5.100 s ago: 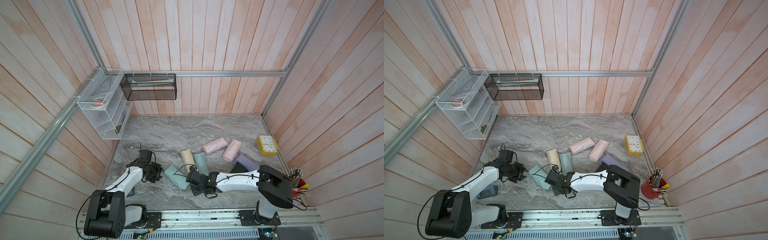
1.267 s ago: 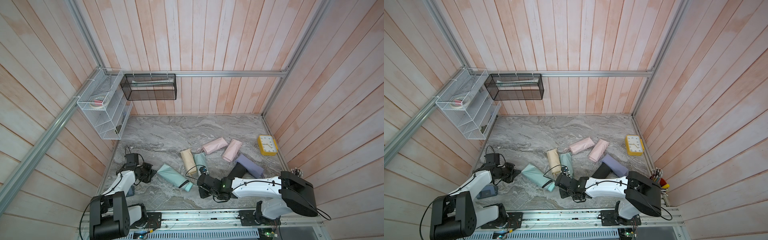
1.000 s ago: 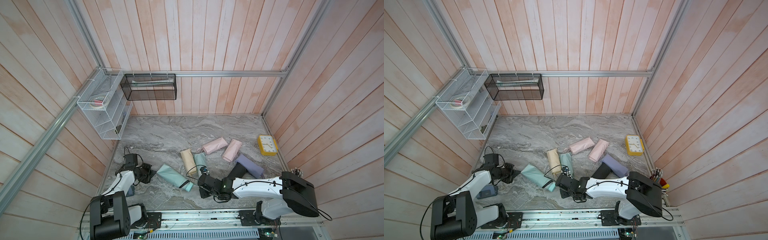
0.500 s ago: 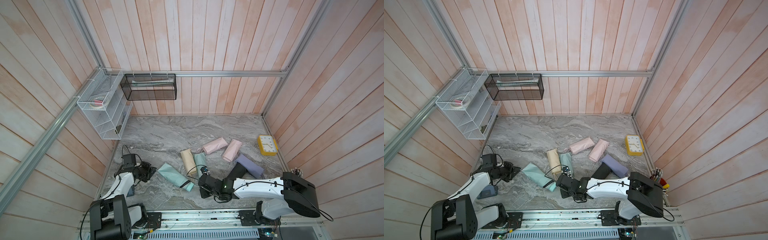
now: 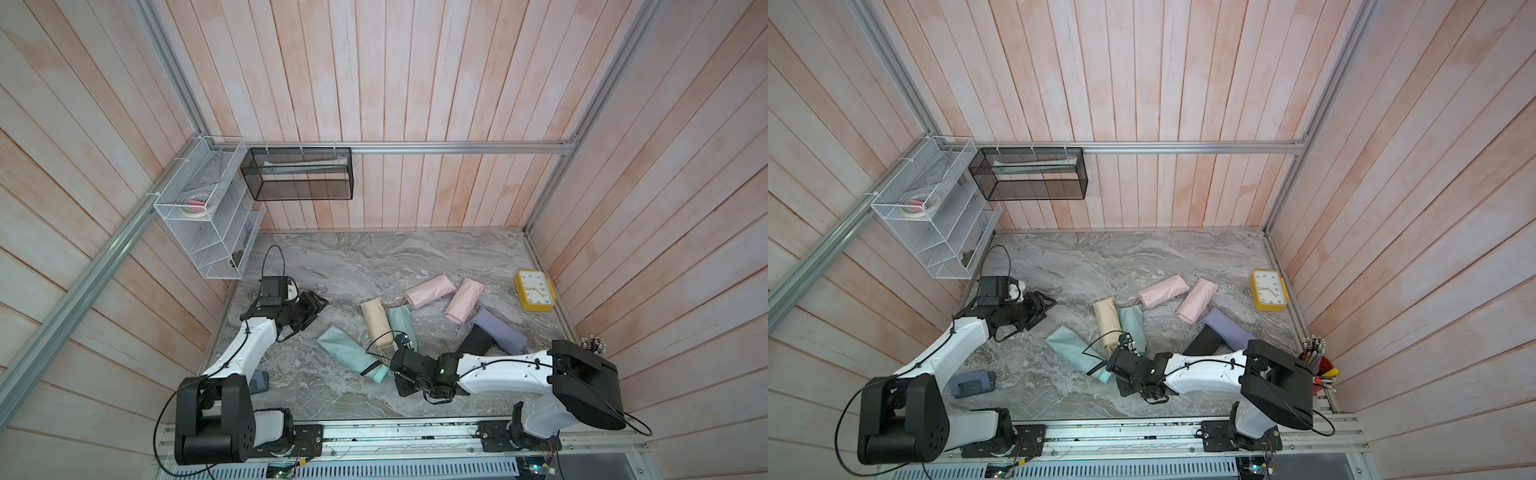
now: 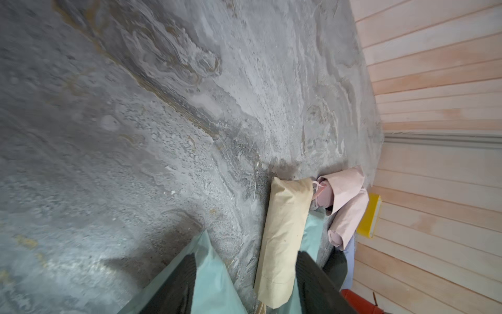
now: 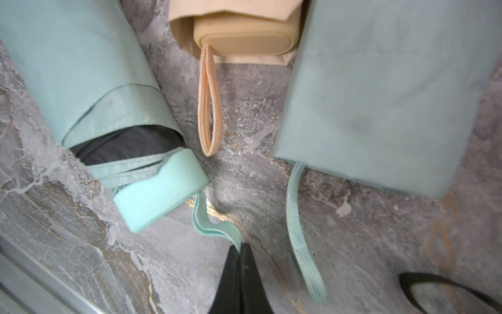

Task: Take umbrellas out of sleeves
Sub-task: Take out the umbrella from the umbrella sleeve.

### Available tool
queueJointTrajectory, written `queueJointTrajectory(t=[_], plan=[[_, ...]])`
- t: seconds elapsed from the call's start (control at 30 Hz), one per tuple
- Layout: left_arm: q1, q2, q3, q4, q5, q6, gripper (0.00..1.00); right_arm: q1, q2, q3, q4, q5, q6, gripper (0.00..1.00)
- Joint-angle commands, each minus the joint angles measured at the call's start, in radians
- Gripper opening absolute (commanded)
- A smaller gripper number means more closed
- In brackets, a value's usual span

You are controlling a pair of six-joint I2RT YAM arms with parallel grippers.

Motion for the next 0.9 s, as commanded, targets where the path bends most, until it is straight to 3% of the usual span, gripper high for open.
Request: queueJointTrajectory(t=[0.0, 0.1, 0.47, 0.87], plan=[[-0.056, 0.07, 0.068, -0.071, -0.15, 0.137, 0.62, 0.004, 0.01, 0.012, 0.004, -0.003, -0.01, 0.0], [-0.097, 0.097, 0.086, -0.084, -0.232, 0.178, 0.62, 0.005, 0.002, 0.0, 0.008, -0.001, -0.01, 0.0], [-0.217, 0.155, 0.12, -0.144, -0.353, 0.268, 0.6, 0.002, 0.001, -0.021, 0.028, 0.002, -0.009, 0.0], [-0.233, 0.162, 0.089, -0.133, -0.356, 0.295, 0.47, 0.002, -0.009, -0.035, 0.041, -0.004, 0.005, 0.0]])
